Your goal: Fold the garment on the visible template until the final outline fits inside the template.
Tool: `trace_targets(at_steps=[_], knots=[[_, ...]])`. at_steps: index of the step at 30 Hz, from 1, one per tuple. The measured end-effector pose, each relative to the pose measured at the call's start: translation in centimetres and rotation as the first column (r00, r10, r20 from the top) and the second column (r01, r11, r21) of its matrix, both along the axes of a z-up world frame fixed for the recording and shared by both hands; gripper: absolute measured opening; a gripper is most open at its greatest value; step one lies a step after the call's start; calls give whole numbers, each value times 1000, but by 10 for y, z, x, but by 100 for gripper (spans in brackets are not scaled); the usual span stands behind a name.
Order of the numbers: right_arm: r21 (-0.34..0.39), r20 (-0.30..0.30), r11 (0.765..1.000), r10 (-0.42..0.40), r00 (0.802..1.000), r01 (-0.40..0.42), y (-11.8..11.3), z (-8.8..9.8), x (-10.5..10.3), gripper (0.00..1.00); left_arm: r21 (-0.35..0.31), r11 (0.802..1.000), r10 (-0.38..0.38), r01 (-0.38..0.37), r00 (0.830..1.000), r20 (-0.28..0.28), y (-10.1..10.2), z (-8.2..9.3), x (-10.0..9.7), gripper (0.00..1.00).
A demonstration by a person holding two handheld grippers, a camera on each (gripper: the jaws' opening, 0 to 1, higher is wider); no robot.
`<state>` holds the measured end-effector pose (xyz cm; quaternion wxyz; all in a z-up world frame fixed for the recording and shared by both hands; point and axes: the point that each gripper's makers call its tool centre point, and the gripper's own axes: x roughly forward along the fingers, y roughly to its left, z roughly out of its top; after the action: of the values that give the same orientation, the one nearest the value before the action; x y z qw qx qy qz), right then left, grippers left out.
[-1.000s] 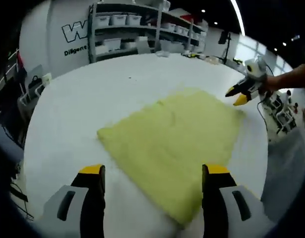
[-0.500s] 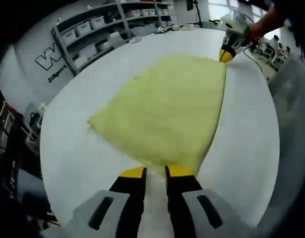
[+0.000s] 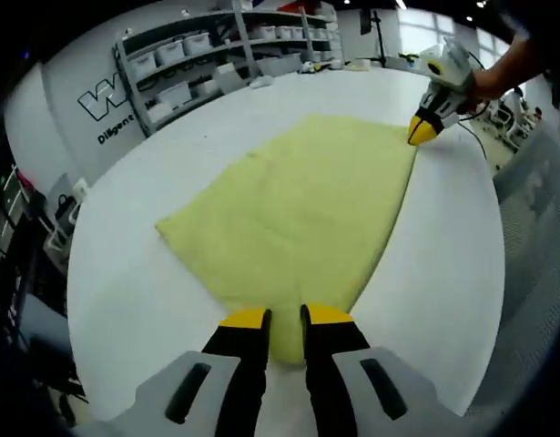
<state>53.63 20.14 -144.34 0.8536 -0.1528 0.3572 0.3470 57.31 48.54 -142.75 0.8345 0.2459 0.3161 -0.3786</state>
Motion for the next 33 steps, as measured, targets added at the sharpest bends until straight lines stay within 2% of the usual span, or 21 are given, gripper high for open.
trace_targets(at_steps=[1, 3, 6, 7, 9, 11, 13, 15, 16, 18, 20, 21, 22, 23, 24, 25, 28, 31, 33], knots=[[-8, 2, 1000, 6, 1000, -6, -1, 0, 0, 0, -10, 1000, 27, -27, 1000, -12, 1, 0, 1, 18], [-7, -5, 1000, -2, 1000, 2, -2, 0, 0, 0, -4, 1000, 24, -24, 1000, -8, 1, 0, 2, 21], [-3, -10, 1000, -17, 1000, 17, -2, 5, -1, 0, 51, 999, -6, 3, 998, 56, 2, 6, 8, 28], [1, -2, 1000, -19, 1000, 19, -1, 8, -1, 0, 50, 999, 2, -5, 999, 54, 2, 8, 8, 31], [22, 32, 1000, -21, 999, 20, 4, 16, 1, 1, 14, 1000, 26, -26, 998, 59, -2, 15, 8, 36], [68, 40, 998, -6, 999, 3, 16, 20, 1, 9, -29, 999, 33, -31, 998, 62, -13, 22, 4, 43], [58, 39, 998, -4, 999, 2, 23, 18, 0, 16, -49, 999, -6, 9, 999, 51, -28, 21, -6, 48], [62, 35, 998, -6, 999, 4, 31, 14, 2, 22, -47, 999, -25, 27, 999, 30, -36, 12, -8, 46], [68, 32, 997, -25, 999, 23, 33, 13, 4, 25, -45, 999, -17, 18, 1000, 12, -38, 7, -10, 46], [73, 21, 993, -98, 995, 97, 30, 8, 11, 29, -61, 997, 54, -57, 997, -47, -34, -7, -8, 48], [114, -16, 981, -155, 988, 156, 30, 6, 13, 26, -70, 991, 107, -113, 991, -76, -27, -14, -3, 48], [132, -44, 973, -185, 982, 189, 29, 3, 13, 26, -99, 985, 134, -141, 988, -79, -27, -11, 2, 47], [125, -38, 975, -178, 983, 181, 28, 1, 15, 25, -88, 988, 117, -123, 991, -67, -28, -8, 3, 47], [94, 0, 983, -160, 987, 159, 26, 2, 17, 21, -92, 988, 120, -126, 990, -74, -28, -7, 6, 47], [53, 19, 988, -145, 989, 143, 22, 1, 19, 17, -97, 985, 135, -145, 986, -96, -28, -9, 7, 47], [34, 25, 991, -129, 991, 128, 22, 1, 20, 14, -93, 985, 134, -142, 987, -92, -28, -8, 10, 46], [51, 2, 988, -146, 989, 146, 22, 1, 26, 11, -91, 985, 135, -145, 985, -103, -29, -5, 14, 46], [-14, 16, 995, -101, 995, 101, 21, 0, 34, 9, -89, 986, 129, -140, 985, -116, -30, -5, 17, 46], [-22, 26, 994, -102, 994, 103, 22, 0, 41, 10, -88, 987, 123, -135, 985, -122, -31, -4, 19, 47]])
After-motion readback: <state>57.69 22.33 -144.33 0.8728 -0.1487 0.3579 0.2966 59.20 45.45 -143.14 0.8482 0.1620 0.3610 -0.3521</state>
